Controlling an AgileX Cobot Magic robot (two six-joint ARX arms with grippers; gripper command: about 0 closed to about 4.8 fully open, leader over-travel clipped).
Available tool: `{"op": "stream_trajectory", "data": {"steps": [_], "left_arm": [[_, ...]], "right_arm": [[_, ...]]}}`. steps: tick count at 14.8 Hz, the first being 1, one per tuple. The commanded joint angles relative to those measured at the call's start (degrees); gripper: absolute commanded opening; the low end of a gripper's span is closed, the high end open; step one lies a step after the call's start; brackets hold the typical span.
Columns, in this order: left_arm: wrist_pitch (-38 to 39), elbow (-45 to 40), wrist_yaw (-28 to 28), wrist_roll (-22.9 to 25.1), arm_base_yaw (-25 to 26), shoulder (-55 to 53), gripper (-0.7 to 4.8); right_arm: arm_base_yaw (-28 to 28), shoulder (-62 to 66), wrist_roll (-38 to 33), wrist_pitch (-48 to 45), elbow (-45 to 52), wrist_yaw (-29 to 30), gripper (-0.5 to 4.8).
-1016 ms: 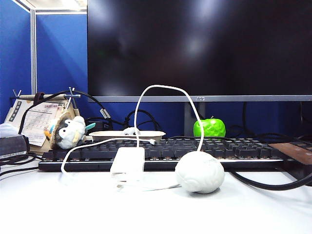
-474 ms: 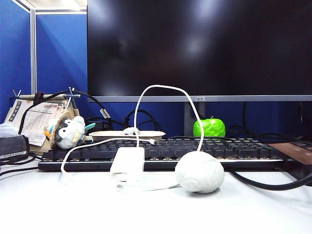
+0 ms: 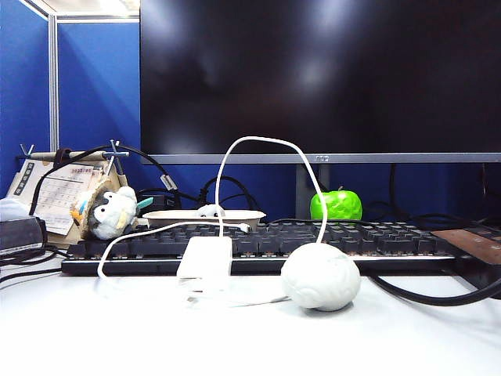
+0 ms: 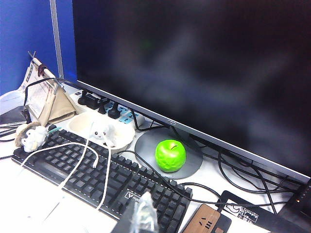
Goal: Identity fluffy octopus among items on the table, put them into the paper lunch box.
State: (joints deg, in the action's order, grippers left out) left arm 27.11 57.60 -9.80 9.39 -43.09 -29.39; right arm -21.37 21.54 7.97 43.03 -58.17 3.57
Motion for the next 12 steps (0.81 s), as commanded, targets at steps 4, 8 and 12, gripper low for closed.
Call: {"op": "stream_trajectory", "data": {"steps": [4,8,12], "left_arm": [[-23.76,-18.1,9.66,-6.69,0.0,0.0,0.25],[-29.24,-27.36,10.08,-11.54,0.0,0.42,0.25],[-34.6,-33.94,9.75,-11.91,0.09,3.93,0.25]], "right_arm": [[0.04,-0.09,-0.09,-0.66,-0.17,-0.24,-0.06],[0.04,-0.09,-0.09,-0.66,-0.17,-0.24,-0.06],[0.04,-0.09,-0.09,-0.66,-0.17,-0.24,-0.06]]}}
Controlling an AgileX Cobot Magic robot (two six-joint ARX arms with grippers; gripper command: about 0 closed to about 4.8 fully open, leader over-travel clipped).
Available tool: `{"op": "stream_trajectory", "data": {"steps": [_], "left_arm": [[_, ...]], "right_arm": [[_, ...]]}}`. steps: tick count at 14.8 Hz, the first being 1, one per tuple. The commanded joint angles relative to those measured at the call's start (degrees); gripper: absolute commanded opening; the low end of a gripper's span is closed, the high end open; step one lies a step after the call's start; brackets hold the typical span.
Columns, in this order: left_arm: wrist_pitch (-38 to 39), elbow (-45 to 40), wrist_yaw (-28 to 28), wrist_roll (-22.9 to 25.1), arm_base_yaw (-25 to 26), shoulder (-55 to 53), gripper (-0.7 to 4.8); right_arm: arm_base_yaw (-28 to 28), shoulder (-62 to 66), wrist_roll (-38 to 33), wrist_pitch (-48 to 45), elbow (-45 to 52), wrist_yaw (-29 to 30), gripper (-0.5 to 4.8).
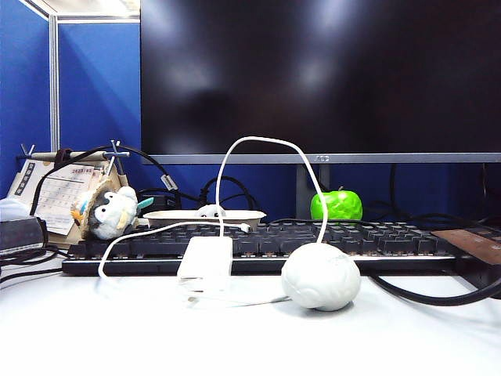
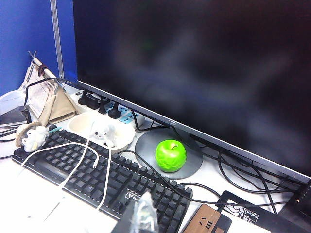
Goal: Identity fluffy octopus among items on the table, put them into the paper lunch box.
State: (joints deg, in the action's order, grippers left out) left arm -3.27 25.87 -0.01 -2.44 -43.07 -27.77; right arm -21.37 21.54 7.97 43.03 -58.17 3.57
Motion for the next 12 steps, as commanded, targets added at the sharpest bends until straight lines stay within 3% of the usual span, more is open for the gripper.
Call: {"op": "stream_trajectory", "data": {"steps": [1,6,12], "left_arm": [[-4.35,-3.52,-0.46,0.2,0.07,4.04,0.25],[-4.02,-8.33,-2.78,0.5,0.11,12.83,0.25],[-0.7,-8.92,-2.12,0.35,0.07,14.6,0.25]], "right_arm": [[0.04,-0.09,-0.09,-0.66,-0.17,-0.24,-0.06],[0.04,-0.09,-0.09,-0.68,-0.17,-0.24,-0.06],[0.04,-0.09,-0.09,-0.68,-0.17,-0.24,-0.06]]}}
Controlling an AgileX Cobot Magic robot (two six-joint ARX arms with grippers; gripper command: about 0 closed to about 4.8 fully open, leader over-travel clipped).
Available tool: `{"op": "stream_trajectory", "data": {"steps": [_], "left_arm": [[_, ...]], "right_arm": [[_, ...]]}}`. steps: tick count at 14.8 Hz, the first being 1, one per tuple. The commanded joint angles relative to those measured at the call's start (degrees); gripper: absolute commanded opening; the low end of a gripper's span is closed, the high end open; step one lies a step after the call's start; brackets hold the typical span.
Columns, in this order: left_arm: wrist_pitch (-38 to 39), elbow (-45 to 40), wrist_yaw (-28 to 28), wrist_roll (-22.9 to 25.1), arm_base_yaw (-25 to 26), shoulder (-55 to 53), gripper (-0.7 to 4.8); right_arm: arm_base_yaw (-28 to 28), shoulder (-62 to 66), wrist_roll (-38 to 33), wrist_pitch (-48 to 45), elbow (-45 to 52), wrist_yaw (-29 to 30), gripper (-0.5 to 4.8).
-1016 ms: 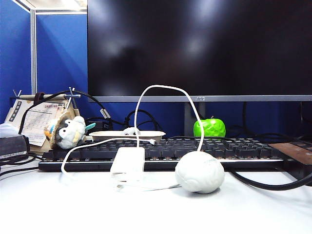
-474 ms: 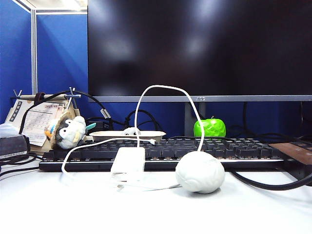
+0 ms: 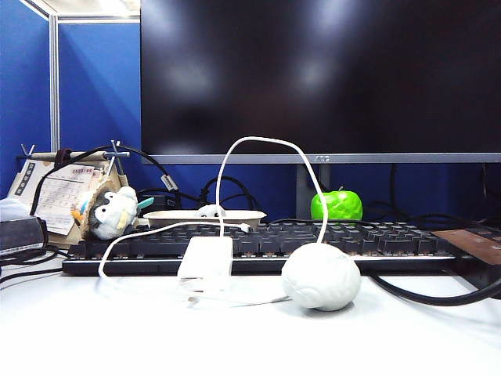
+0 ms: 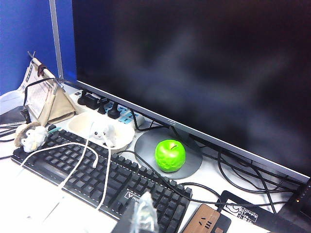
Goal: Identity fluffy octopus among items on the table, put them into the paper lunch box.
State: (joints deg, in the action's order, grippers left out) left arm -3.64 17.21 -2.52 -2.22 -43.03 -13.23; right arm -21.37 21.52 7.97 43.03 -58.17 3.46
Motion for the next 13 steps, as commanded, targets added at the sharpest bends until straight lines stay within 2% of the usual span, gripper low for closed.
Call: {"op": "stream_trajectory", "data": {"steps": [1,7,13], "left_arm": [[-0.42,-1.01,0.46,-0.04,0.0,0.72,0.25],[-1.53,-5.03,1.68,-0.5,0.0,8.74,0.25],[-2.1,-6.91,2.69,-0.17,0.0,9.01,0.25]], "right_arm": [[0.04,-0.07,-0.09,-0.66,-0.17,-0.13,-0.06],[0.04,-0.09,-0.09,-0.66,-0.17,-0.13,-0.06],[0.04,-0.09,-0.09,-0.66,-0.17,-0.13,-0.06]]}}
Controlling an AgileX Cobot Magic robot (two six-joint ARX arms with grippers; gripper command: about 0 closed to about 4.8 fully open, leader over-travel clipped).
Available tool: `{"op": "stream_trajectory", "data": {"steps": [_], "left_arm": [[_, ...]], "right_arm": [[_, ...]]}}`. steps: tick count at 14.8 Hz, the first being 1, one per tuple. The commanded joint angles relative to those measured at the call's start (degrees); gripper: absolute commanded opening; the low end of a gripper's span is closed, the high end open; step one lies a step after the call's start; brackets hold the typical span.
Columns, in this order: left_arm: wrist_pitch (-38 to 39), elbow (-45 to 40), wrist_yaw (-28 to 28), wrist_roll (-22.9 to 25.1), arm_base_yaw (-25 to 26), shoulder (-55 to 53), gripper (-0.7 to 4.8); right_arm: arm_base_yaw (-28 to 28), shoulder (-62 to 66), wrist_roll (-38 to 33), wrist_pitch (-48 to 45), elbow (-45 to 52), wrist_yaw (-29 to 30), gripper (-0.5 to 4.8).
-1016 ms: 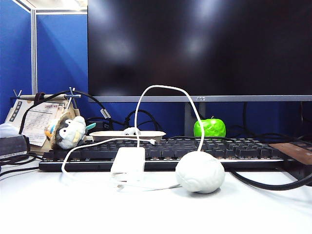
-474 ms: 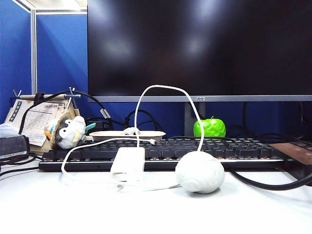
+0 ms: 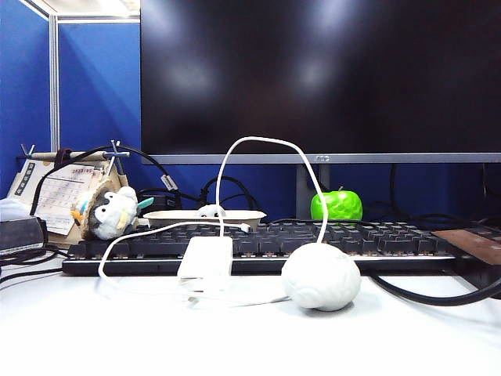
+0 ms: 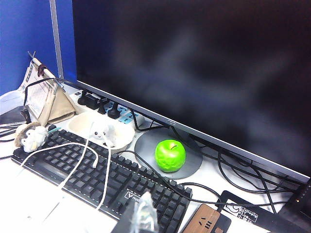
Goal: Identity fluffy octopus among items on the table, put them into the paper lunch box.
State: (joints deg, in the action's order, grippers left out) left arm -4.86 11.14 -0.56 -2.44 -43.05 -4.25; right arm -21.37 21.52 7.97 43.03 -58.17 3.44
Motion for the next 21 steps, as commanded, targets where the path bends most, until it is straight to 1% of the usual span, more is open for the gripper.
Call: {"op": "stream_trajectory", "data": {"steps": [1,6,10,12,16,18,21], "left_arm": [[-1.27,-1.53,0.76,0.04,0.02,0.02,0.25],[-2.01,-3.52,0.74,0.07,0.02,0.02,0.25],[-4.7,-7.89,0.63,-0.35,0.02,1.07,0.25],[-4.68,-8.11,0.55,-0.57,0.04,1.86,0.25],[-4.79,-9.27,-1.81,0.46,0.07,3.93,0.25],[-5.75,-10.71,-1.99,0.24,0.09,4.09,0.25],[-5.77,-10.71,-2.05,0.5,0.09,4.09,0.25]], "right_arm": [[0.04,-0.09,-0.09,-0.66,-0.17,-0.11,-0.06],[0.04,-0.09,-0.09,-0.66,-0.17,-0.11,-0.06],[0.04,-0.09,-0.09,-0.66,-0.17,-0.11,-0.06],[0.04,-0.09,-0.09,-0.66,-0.17,-0.11,-0.06],[0.04,-0.09,-0.09,-0.66,-0.17,-0.11,-0.06],[0.04,-0.09,-0.09,-0.66,-0.17,-0.11,-0.06],[0.04,-0.09,-0.09,-0.66,-0.17,-0.11,-0.06]]}}
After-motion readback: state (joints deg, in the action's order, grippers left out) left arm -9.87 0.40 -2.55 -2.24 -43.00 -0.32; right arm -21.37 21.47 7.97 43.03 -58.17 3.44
